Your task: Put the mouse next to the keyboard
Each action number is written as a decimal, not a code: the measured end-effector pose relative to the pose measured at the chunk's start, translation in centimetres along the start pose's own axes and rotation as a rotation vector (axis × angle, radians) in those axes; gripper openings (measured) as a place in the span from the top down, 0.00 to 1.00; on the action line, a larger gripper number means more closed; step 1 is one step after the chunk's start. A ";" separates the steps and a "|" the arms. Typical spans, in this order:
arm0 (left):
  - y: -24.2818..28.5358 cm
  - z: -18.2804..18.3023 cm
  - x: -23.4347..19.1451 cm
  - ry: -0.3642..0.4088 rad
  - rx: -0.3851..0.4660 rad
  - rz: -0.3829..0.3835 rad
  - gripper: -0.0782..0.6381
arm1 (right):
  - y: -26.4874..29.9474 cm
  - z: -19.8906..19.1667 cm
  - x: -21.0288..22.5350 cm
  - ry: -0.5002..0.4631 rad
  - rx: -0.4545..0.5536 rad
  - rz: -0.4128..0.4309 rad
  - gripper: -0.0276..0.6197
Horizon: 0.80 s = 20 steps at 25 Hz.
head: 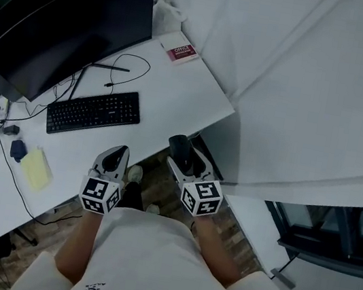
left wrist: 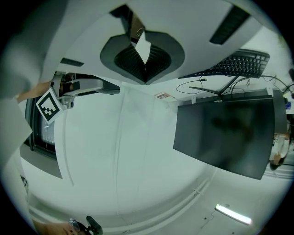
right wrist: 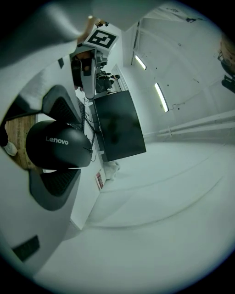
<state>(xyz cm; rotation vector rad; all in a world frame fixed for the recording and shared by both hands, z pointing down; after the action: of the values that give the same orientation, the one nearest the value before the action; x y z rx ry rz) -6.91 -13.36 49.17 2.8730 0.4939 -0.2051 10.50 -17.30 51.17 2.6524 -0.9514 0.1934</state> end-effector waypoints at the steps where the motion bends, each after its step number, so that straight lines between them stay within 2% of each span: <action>1: 0.5 0.0 -0.4 -0.001 -0.003 -0.003 0.88 | 0.6 -0.1 0.1 -0.002 -0.007 -0.003 0.47; 12: 5.1 -1.1 -4.3 -0.007 -0.041 -0.027 0.88 | 7.4 -1.7 1.8 0.003 -0.084 -0.054 0.47; 20: 7.3 -3.2 -6.8 -0.033 -0.097 -0.042 0.88 | 12.6 -4.1 2.0 -0.009 -0.148 -0.098 0.47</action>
<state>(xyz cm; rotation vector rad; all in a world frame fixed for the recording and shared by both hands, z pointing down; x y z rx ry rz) -10.39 -21.42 54.84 2.7620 0.5428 -0.2288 3.91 -26.28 58.59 2.5573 -0.8039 0.0849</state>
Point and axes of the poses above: the fingertips, and each gripper's own axes: y forward along the fingers, x to its right, z out of its top, the point moved 2 cm from there along -y, backward along the fingers, and after that the axes turned 9 degrees about x, right-handed, at the moved point
